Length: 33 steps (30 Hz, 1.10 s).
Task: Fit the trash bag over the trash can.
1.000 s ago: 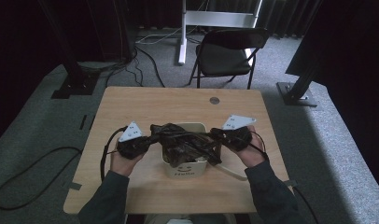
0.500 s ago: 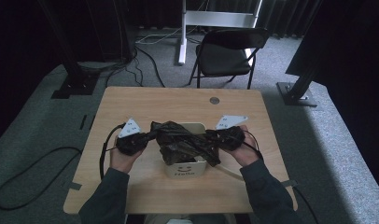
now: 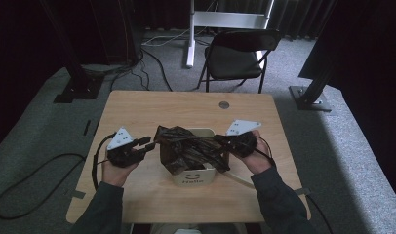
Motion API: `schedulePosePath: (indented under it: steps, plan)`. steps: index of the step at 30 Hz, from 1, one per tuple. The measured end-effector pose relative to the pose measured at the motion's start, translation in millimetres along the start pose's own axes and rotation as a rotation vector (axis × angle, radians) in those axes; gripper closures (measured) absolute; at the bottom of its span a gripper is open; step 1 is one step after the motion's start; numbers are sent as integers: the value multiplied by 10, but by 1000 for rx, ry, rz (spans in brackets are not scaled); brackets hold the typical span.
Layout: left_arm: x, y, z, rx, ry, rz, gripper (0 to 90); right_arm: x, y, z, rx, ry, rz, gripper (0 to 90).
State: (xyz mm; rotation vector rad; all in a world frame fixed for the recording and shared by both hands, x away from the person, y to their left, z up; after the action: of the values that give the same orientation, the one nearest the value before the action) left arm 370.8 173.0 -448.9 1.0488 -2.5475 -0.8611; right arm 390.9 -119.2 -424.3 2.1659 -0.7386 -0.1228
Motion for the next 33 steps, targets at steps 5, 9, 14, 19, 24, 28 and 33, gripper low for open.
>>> schedulePosePath:
  steps: [5, 9, 14, 19, 24, 28, 33]
  plan:
    - [3, 127, -113, 46, 19, 11, 604, -25, -22, -9, -2, 5, -1, 899]
    - [97, 135, -252, 56, 8, 44, 568, -43, -41, -14, -6, 10, -4, 899]
    - [308, 30, -363, 34, -37, 104, 532, -58, -52, -11, -7, 12, -4, 899]
    - [480, -81, -327, -13, -79, 143, 496, -37, -34, 2, -4, 8, 4, 899]
    - [544, -178, -247, -78, -121, 97, 465, -28, -25, 13, -4, 7, 12, 899]
    - [491, -241, -189, -121, -133, 5, 453, -21, -22, 13, -3, 7, 17, 899]
    - [378, -296, -179, -139, -112, -67, 466, -12, -31, 16, -7, 10, 23, 899]
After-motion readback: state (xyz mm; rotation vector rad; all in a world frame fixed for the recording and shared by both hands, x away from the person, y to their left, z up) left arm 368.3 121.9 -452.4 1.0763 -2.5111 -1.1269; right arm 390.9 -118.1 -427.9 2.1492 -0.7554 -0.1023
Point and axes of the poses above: each handheld gripper's, and its own axes: y roughly backward along the jaws, z roughly out of its underside, x roughly to its right, the point moved 7 cm from there along -y, roughly forward along the jaws, and after that the axes turned 13 degrees about -x, right-handed, at the moved point
